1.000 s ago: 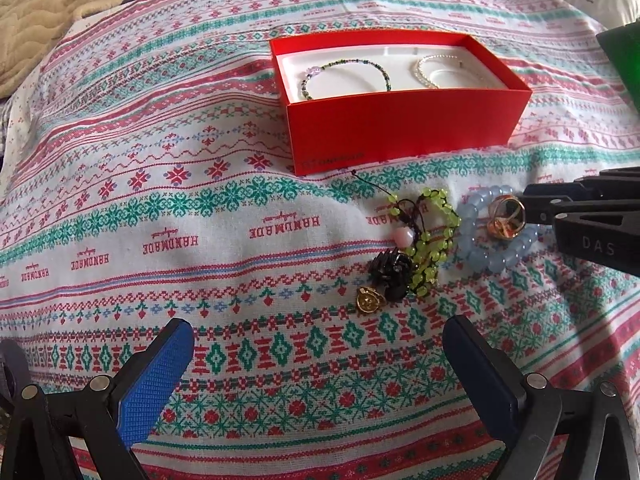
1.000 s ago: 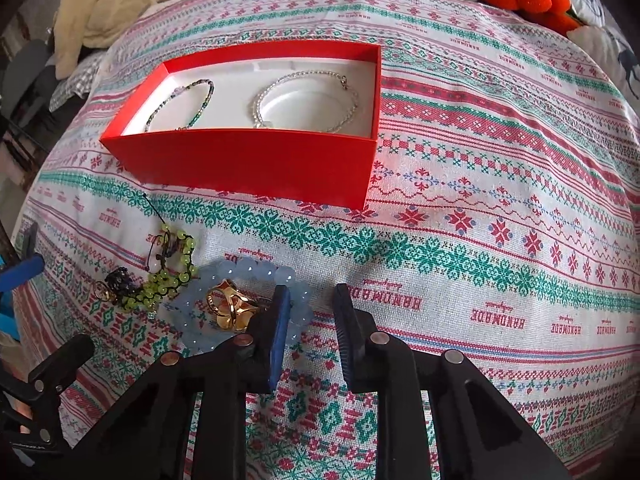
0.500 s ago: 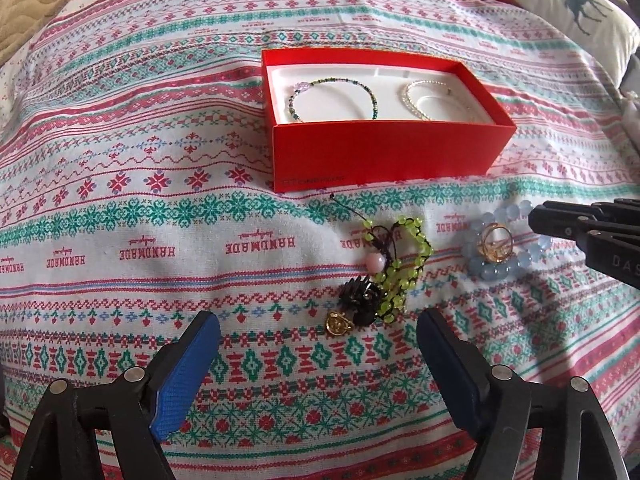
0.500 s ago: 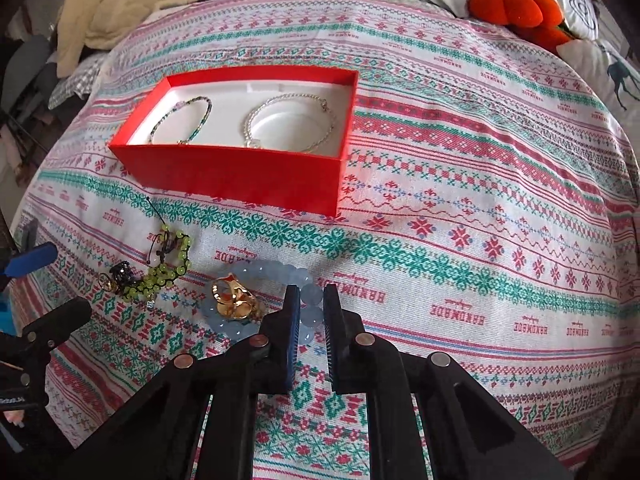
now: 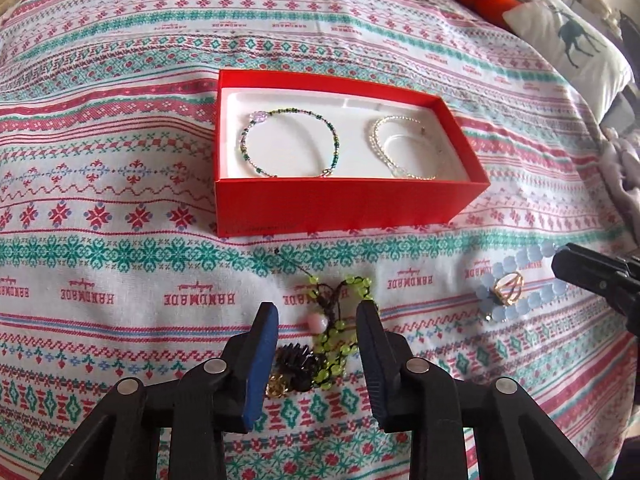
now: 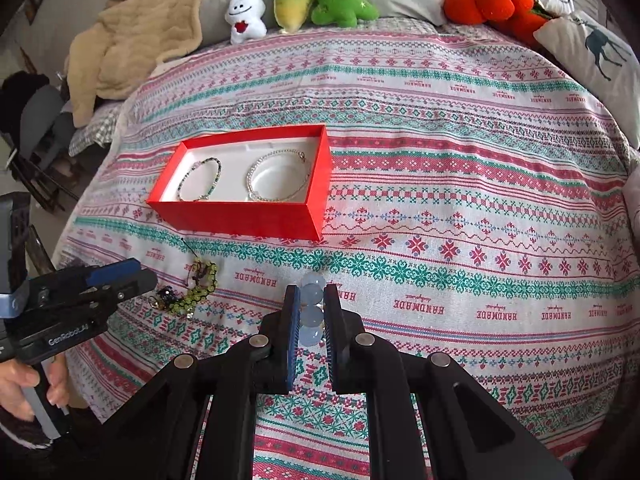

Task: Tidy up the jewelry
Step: 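Close the right tool on the light blue bead bracelet, then grasp the green beaded bracelet with the left tool while the right tool holds the blue bracelet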

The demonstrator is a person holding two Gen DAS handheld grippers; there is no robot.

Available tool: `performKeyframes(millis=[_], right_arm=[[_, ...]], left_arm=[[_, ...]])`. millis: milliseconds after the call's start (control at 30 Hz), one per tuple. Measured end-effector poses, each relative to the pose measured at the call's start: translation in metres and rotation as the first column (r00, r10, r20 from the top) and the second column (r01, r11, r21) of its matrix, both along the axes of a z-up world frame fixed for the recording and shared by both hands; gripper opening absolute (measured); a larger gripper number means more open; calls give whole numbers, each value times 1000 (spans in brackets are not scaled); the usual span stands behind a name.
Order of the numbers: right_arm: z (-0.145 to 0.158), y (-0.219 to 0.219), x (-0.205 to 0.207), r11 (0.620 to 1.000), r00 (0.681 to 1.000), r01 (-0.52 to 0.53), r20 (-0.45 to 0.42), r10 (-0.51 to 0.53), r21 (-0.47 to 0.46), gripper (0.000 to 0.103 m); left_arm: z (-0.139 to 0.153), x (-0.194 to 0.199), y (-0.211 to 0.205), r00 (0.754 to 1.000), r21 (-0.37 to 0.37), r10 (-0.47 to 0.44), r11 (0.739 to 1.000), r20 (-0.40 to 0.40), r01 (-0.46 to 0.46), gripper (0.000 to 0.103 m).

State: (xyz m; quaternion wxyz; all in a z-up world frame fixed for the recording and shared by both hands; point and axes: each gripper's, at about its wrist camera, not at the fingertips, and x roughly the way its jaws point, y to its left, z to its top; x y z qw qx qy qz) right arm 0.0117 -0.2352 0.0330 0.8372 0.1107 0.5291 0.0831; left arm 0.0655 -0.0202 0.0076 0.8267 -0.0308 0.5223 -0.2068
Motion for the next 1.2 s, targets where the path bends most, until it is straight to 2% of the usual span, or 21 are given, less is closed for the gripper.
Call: performKeyframes(millis=[167,367,533,633,667,767,1200], right_arm=[[5,-1,2,1000,1000,2,9,-2,19,12],[6,-1,3,1000,1000,2,7,-2,26,12],[5,0,5,1000,1000,-3,-2,4,27,12],[3,2,6,1000,1000,-9,-7,9,22,12],[2,2,6,1000,1000,-11,-8,11,20,12],[1,4,7,1000,1000,-15,-11,15,19,12],[4,8,8,1000,1000,-24,-1,24,15,12]], left_arm=[[-11,12,-17,999,1,-5,1000,-42,5,28],[-28,19,-35,996,72,7,997,-85,0,25],[-38,22,-38,995,108,23,994,-101,-12,17],[-40,24,-38,994,112,39,993,-98,-27,9],[-41,27,-42,994,111,44,993,-97,-33,3],[-38,27,-39,995,102,53,994,-89,-44,0],[1,12,-29,999,48,34,998,-4,-34,0]])
